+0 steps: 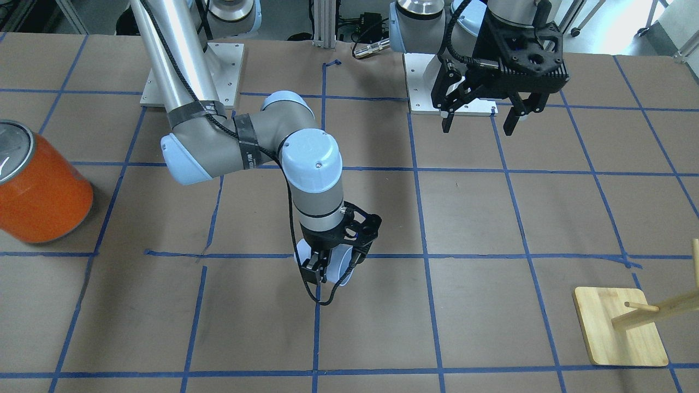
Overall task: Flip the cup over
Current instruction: 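Carry the cup with the right gripper toward the table center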
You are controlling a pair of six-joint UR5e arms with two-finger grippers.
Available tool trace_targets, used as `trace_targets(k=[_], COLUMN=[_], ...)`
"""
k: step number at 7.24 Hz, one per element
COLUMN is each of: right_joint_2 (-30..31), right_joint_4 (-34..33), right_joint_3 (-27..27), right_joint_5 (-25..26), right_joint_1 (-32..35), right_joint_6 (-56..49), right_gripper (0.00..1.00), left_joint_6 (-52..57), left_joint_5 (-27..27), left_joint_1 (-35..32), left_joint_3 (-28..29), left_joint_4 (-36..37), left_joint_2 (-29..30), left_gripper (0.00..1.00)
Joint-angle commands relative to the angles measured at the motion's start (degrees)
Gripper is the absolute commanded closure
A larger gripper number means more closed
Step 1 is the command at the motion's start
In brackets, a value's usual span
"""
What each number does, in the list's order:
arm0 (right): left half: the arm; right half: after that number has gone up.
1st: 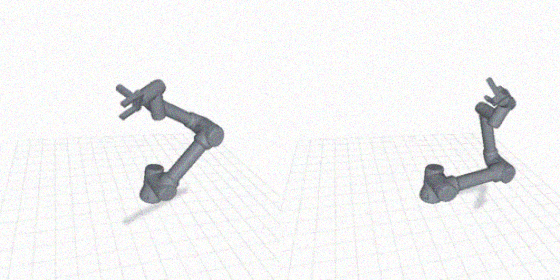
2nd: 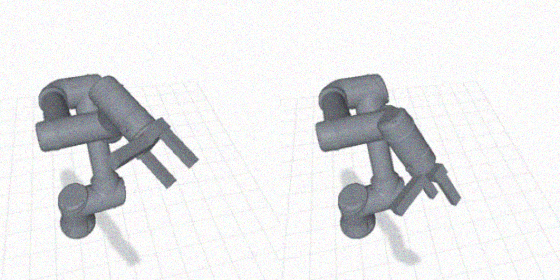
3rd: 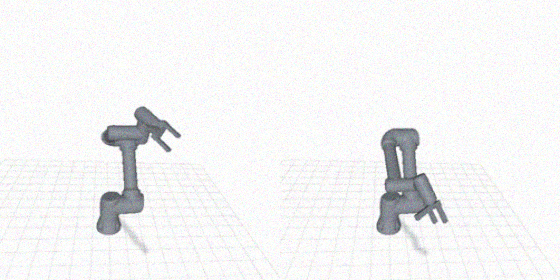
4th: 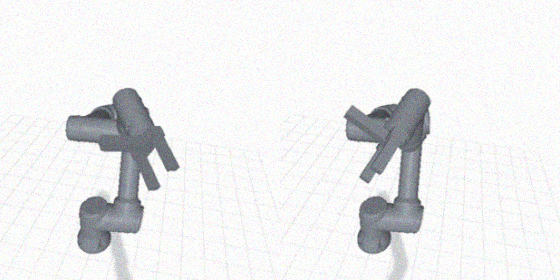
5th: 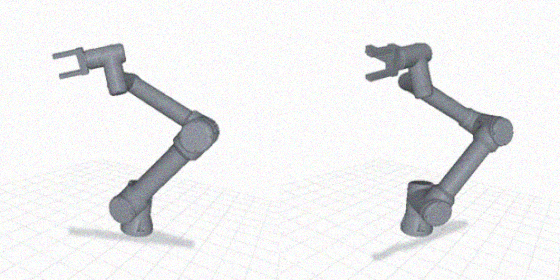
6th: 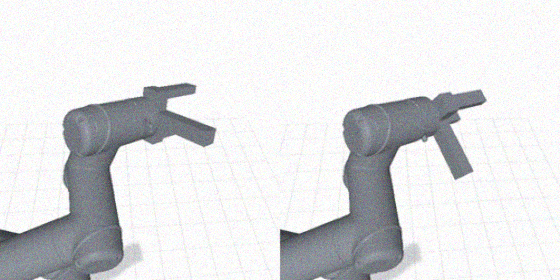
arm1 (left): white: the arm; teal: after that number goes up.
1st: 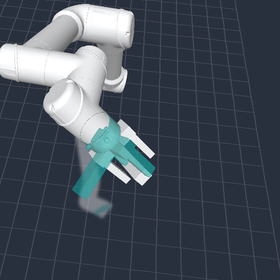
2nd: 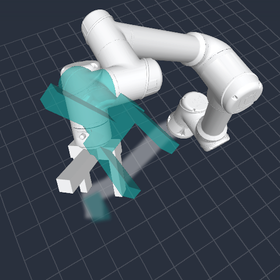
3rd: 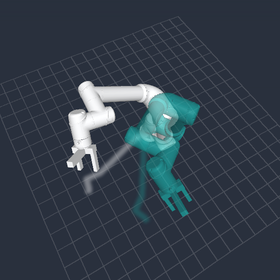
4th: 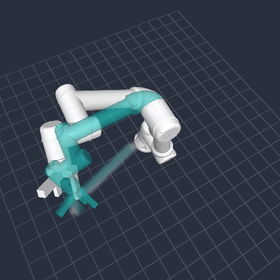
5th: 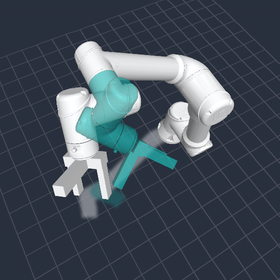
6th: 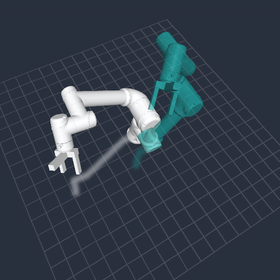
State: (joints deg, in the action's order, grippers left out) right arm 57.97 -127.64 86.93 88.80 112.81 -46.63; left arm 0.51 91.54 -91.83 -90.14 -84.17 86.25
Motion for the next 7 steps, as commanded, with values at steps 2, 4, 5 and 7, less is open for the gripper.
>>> trace_targets(k=[2, 4, 5, 7], right_joint_2=[-3.3, -4.7, -5.1, -5.8], right_joint_4=[-1.6, -1.7, -1.8, -2.9], right_joint_3=[-0.9, -1.1, -1.0, -1.1], right_joint_5=[3.5, 4.2, 4.0, 3.5], right_joint_1=[2.3, 3.9, 4.0, 4.1], right_joint_6=[-19.7, -24.6, -24.7, -24.1], right_gripper=[0.46, 0.46, 0.46, 0.46], left_joint_6=[0.2, 0.2, 0.2, 0.2], left_joint_5=[0.0, -0.1, -0.1, -0.1], left_joint_1=[0.9, 1.0, 1.0, 1.0], left_joint_3=[-0.9, -1.0, -1.0, -1.9], left_joint_4=[0.0, 0.0, 0.0, 0.0], left_joint_2=[-0.1, 0.0, 0.2, 0.0], left_gripper=[0.0, 0.0, 0.0, 0.0])
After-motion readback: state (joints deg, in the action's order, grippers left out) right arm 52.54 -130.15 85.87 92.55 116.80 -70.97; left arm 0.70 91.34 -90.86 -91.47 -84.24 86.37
